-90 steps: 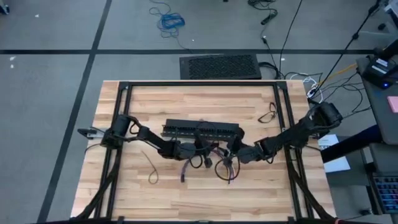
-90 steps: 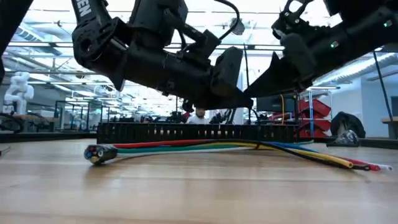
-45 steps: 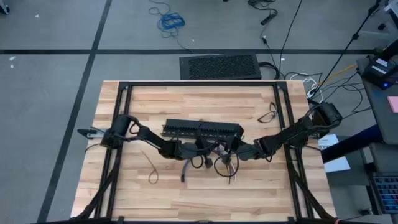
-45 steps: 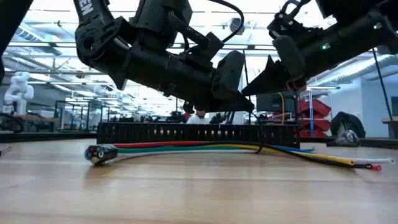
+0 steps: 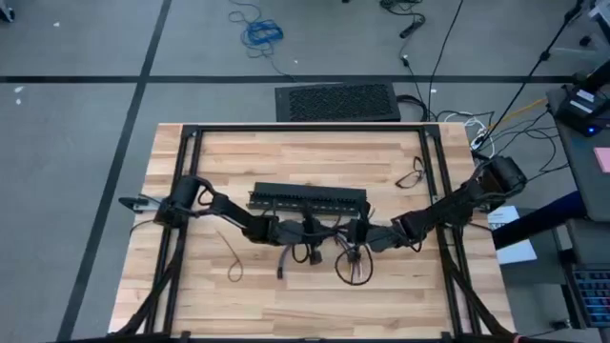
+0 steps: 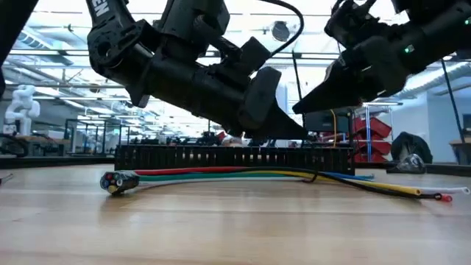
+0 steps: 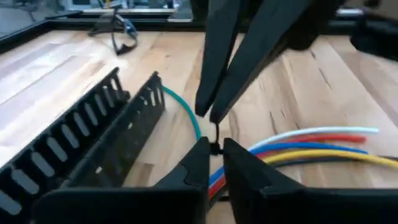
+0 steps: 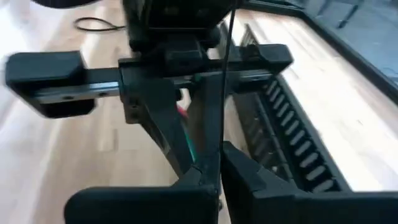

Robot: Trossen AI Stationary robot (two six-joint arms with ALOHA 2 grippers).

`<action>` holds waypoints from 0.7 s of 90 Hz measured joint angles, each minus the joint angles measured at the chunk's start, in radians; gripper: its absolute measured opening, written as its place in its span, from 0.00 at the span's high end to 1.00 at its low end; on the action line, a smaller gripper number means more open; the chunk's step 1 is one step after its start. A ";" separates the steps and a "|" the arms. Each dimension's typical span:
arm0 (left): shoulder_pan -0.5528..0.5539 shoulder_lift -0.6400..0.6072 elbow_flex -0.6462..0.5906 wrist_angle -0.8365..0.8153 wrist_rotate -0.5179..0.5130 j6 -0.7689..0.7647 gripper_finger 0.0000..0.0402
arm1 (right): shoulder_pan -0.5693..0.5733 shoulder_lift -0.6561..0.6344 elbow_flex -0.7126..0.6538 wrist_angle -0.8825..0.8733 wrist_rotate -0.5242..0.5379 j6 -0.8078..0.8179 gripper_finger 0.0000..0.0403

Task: Ziptie cables
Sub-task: Wrap the black zip tie on the cables

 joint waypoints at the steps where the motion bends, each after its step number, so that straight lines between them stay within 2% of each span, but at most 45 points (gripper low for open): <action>1: 0.000 -0.002 0.000 -0.003 0.002 0.000 0.83 | 0.000 -0.004 0.000 -0.005 0.000 -0.001 1.00; 16: -0.001 -0.072 -0.004 -0.099 0.010 0.029 0.67 | -0.002 -0.045 0.000 -0.051 -0.027 -0.034 1.00; 27: 0.000 -0.122 -0.004 -0.124 0.028 0.139 0.62 | -0.002 -0.057 0.000 -0.051 -0.100 -0.084 1.00; 35: 0.009 -0.133 -0.003 -0.123 0.126 0.221 0.61 | -0.005 -0.061 0.000 -0.049 -0.163 -0.123 1.00; 49: 0.045 -0.131 -0.003 -0.141 0.355 0.341 0.61 | -0.032 -0.071 0.000 -0.062 -0.312 -0.197 1.00; 63: 0.091 -0.122 -0.004 -0.149 0.421 0.409 0.61 | -0.061 -0.091 0.000 -0.068 -0.404 -0.242 1.00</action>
